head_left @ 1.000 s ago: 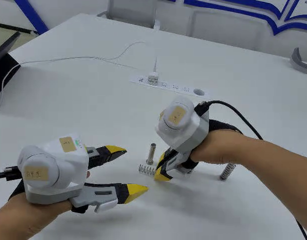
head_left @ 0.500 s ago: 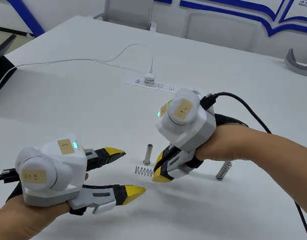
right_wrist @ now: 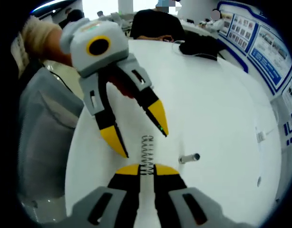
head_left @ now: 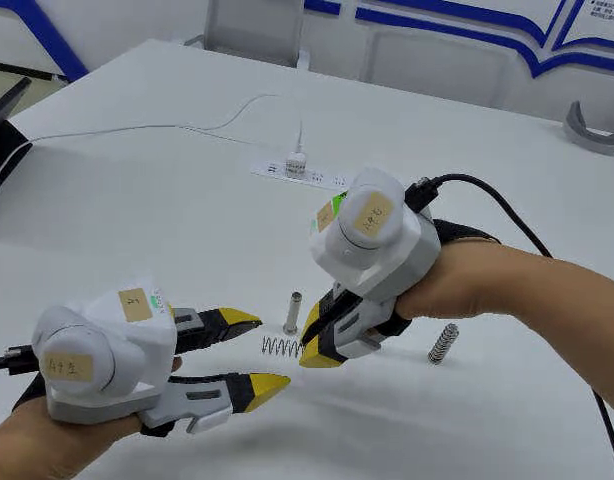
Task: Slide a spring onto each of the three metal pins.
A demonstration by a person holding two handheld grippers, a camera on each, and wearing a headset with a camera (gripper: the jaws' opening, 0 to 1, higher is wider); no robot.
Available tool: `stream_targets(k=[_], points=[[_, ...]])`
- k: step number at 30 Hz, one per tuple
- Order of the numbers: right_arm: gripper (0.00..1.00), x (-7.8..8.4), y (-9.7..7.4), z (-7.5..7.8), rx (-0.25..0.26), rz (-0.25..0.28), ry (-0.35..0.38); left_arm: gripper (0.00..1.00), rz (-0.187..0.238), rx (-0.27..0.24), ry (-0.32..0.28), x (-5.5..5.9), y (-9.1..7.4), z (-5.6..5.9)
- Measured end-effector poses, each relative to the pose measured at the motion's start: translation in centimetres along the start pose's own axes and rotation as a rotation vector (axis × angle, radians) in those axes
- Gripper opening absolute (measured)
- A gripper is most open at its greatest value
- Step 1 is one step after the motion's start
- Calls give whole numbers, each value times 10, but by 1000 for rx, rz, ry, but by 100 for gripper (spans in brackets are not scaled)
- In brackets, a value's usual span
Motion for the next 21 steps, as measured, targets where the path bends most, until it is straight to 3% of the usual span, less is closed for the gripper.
stream_targets(k=[5,14,21], points=[[12,-1,-1,-4,-8,-22,-68,27,-3,17,30,0,0,4],[12,-1,-2,-12,-37,-43,-114,13,-22,50,95,3,2,13],[12,-5,-10,-12,-39,-34,-114,12,-18,56,100,2,2,13]])
Point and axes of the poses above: the centre of the closed fingertips' face, and the gripper's own axes: y roughly forward along the fingers, z roughly to its right, x roughly out of its underside, the point moved 3 cm from there along -y, roughly backward along the fingers, and after that the axes turned 6 degrees about -y, right-handed, at the moved point
